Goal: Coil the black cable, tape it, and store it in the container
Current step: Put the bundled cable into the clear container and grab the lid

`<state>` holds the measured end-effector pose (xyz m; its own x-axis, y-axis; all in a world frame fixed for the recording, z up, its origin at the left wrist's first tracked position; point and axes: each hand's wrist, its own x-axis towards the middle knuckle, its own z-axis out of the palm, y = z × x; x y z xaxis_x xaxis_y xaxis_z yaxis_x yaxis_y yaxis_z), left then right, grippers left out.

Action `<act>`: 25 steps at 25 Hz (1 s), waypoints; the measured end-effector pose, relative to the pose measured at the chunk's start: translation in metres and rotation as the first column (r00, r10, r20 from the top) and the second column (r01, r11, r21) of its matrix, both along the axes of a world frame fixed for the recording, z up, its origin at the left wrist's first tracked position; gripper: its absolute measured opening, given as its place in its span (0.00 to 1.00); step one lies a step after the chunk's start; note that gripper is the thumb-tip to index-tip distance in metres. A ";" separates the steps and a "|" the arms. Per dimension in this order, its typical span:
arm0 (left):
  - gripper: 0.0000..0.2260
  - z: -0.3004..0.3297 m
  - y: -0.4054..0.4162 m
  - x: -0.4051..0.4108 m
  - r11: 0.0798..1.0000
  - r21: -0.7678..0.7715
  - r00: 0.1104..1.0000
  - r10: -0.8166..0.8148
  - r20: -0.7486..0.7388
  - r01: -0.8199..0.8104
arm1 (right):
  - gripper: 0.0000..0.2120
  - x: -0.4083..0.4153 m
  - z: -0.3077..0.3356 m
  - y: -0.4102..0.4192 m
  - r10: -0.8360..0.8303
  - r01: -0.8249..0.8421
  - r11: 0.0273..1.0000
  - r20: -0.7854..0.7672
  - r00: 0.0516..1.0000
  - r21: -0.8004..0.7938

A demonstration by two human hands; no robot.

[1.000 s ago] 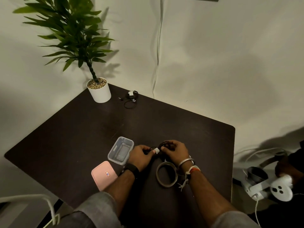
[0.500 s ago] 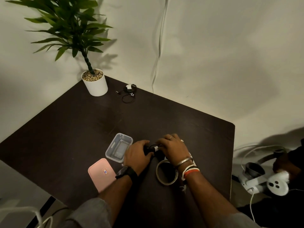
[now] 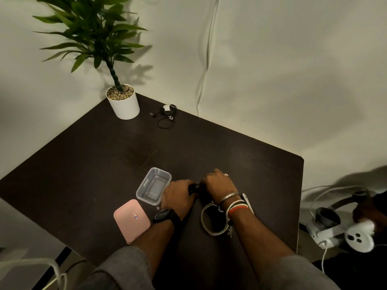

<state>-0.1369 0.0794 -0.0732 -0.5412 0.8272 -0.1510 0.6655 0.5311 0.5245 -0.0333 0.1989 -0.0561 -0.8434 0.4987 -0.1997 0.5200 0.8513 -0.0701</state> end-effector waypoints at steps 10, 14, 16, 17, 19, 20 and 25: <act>0.10 0.004 -0.003 0.000 0.999 -0.031 0.999 -0.038 0.008 0.038 | 0.12 0.011 0.003 0.006 0.059 -0.058 0.998 0.041 0.997 -0.018; 0.20 0.004 -0.017 0.005 0.996 0.067 0.996 -0.048 -0.070 0.053 | 0.10 0.013 -0.003 -0.008 0.009 -0.009 1.000 -0.051 0.999 -0.015; 0.26 0.008 -0.030 -0.001 0.988 0.145 0.993 -0.036 -0.114 0.052 | 0.09 0.018 -0.002 -0.007 -0.024 0.021 0.999 -0.131 0.991 -0.027; 0.28 0.012 -0.037 -0.006 0.984 0.175 0.988 -0.006 -0.156 0.034 | 0.12 0.020 -0.001 -0.006 -0.034 0.029 0.999 -0.171 0.985 -0.036; 0.29 0.020 -0.050 -0.022 0.977 0.199 0.965 0.116 -0.234 -0.069 | 0.24 0.016 0.001 -0.001 -0.020 0.008 0.997 -0.152 0.988 -0.082; 0.30 0.022 -0.056 -0.029 0.971 0.193 0.953 0.188 -0.239 -0.143 | 0.27 0.012 0.000 0.001 0.006 -0.016 0.994 -0.096 0.995 -0.111; 0.42 0.016 -0.086 -0.045 0.946 0.034 0.942 0.324 -0.088 -0.322 | 0.13 -0.004 -0.008 -0.002 0.134 -0.132 0.985 0.005 0.991 -0.108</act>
